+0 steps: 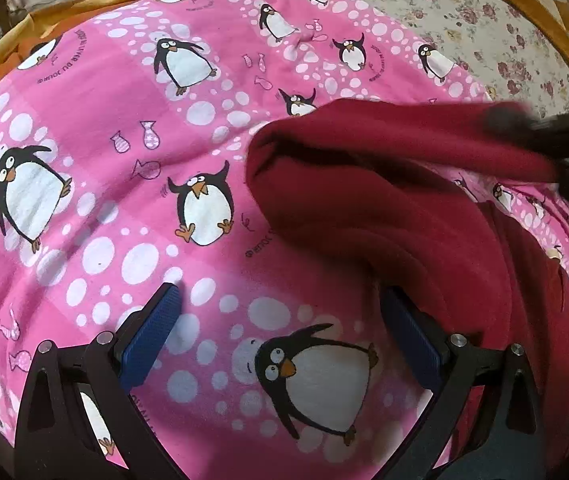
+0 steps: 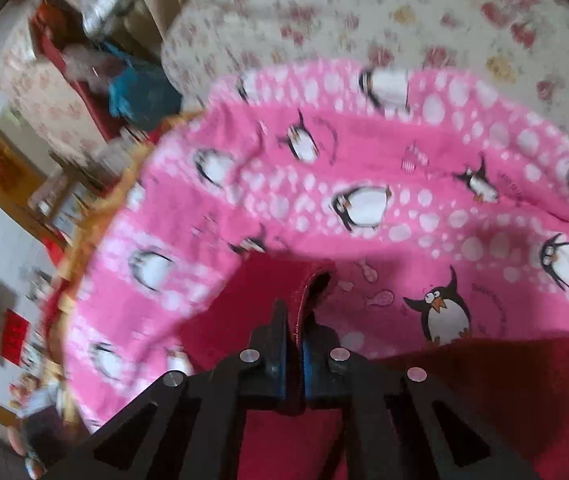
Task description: Fold small clothes
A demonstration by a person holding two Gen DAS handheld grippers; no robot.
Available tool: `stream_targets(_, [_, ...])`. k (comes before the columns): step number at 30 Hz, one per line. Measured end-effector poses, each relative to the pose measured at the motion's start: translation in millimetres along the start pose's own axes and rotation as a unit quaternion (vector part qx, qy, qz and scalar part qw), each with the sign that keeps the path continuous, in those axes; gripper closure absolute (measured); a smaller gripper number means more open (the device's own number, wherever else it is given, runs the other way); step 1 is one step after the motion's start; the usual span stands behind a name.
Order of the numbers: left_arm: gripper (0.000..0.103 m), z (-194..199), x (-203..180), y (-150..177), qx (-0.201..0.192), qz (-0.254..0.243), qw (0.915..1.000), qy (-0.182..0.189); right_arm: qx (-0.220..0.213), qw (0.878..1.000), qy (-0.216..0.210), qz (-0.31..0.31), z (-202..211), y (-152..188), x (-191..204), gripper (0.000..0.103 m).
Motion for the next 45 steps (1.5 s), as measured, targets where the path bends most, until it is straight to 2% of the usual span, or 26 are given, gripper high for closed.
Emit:
stream_targets(3, [0.002, -1.1, -1.4, 0.5, -0.005, -0.005, 0.9999, -0.009, -0.030, 0.999, -0.017, 0.010, 45.5, -4.0, 13.5, 0.098])
stream_targets(8, [0.002, -0.6, -0.5, 1.4, -0.014, -0.003, 0.9997, -0.017, -0.072, 0.997, -0.017, 0.026, 131.1, 0.2, 21.8, 0.098])
stream_targets(12, [0.002, 5.7, -1.9, 3.6, -0.019, -0.010, 0.9997, -0.009, -0.094, 0.995, 0.009, 0.019, 192.5, 16.1, 2.7, 0.098])
stream_targets(16, [0.002, 21.5, -0.3, 9.4, -0.030, -0.022, 0.9993, 0.003, -0.107, 0.993, 0.050, -0.010, 248.1, 42.0, -35.1, 0.098])
stream_targets(21, [0.002, 39.6, -3.0, 10.6, -0.054, -0.027, 0.9978, 0.025, -0.087, 0.990, 0.101, -0.049, 285.8, 87.7, -87.6, 0.098])
stream_targets(23, [0.002, 43.2, -9.4, 11.9, -0.057, -0.031, 0.9971, 0.040, -0.062, 0.988, 0.131, -0.062, 288.0, 108.1, -110.8, 0.098])
stream_targets(24, [0.002, 44.4, -14.0, 13.2, -0.056, -0.035, 0.9966, 0.050, -0.045, 0.985, 0.155, -0.058, 286.7, 115.7, -120.2, 0.098])
stream_targets(25, [0.002, 44.8, -18.1, 13.6, -0.054, -0.039, 0.9962, 0.057, -0.020, 0.979, 0.197, -0.047, 284.6, 124.1, -130.7, 0.098])
stream_targets(26, [0.002, 45.5, -23.3, 14.1, -0.052, -0.044, 0.9955, 0.066, 0.011, 0.968, 0.249, -0.034, 281.8, 132.0, -142.4, 0.098])
stream_targets(28, [0.002, 48.9, -34.5, 16.4, -0.052, -0.058, 0.9932, 0.087, 0.045, 0.946, 0.321, -0.004, 281.0, 140.3, -156.3, 0.093])
stream_targets(29, [0.002, 52.1, -40.7, 18.6, -0.054, -0.070, 0.9913, 0.098, 0.045, 0.940, 0.339, 0.011, 283.8, 140.3, -156.6, 0.079])
stream_targets(30, [0.002, 54.9, -47.2, 21.2, -0.055, -0.084, 0.9890, 0.108, 0.038, 0.938, 0.344, 0.018, 287.9, 139.7, -155.6, 0.046])
stream_targets(31, [0.002, 56.0, -52.3, 23.2, -0.055, -0.096, 0.9874, 0.113, 0.022, 0.938, 0.346, 0.019, 293.2, 135.4, -152.0, 0.031])
stream_targets(32, [0.002, 57.1, -57.7, 26.3, -0.055, -0.111, 0.9856, 0.116, 0.005, 0.940, 0.340, 0.015, 297.3, 130.9, -147.8, 0.020])
stream_targets(34, [0.002, 54.7, -63.4, 31.7, -0.051, -0.135, 0.9839, 0.106, -0.019, 0.953, 0.302, 0.011, 296.0, 117.6, -131.8, 0.020])
stream_targets(36, [0.002, 48.6, -65.9, 35.5, -0.041, -0.149, 0.9835, 0.094, -0.020, 0.971, 0.237, 0.022, 274.9, 106.8, -107.2, 0.021])
stream_targets(38, [0.002, 41.3, -64.1, 36.5, -0.031, -0.154, 0.9843, 0.081, -0.002, 0.983, 0.173, 0.059, 235.2, 103.1, -70.8, 0.022])
stream_targets(40, [0.002, 36.3, -63.0, 36.3, -0.026, -0.158, 0.9845, 0.072, 0.020, 0.983, 0.150, 0.100, 198.2, 103.5, -42.5, 0.023])
stream_targets(41, [0.002, 37.2, -64.0, 36.9, -0.016, -0.158, 0.9836, 0.087, 0.028, 0.982, 0.147, 0.119, 180.5, 104.1, -31.1, 0.023])
stream_targets(44, [0.002, 48.4, -66.4, 35.0, 0.001, -0.136, 0.9773, 0.163, 0.044, 0.975, 0.153, 0.152, 136.1, 101.4, -11.4, 0.023])
stream_targets(45, [0.002, 48.9, -67.7, 34.8, 0.002, -0.138, 0.9758, 0.170, 0.047, 0.976, 0.147, 0.151, 124.6, 98.1, -9.9, 0.023])
Point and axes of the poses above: each gripper's, at about its wrist camera, not at the fingertips, and z roughly against the way its jaws point, x to its left, y to its underside, the point moved 7 cm from there along -z, roughly the way its jaws point, and after that the axes turned 11 degrees about z, right-handed, at the moved point
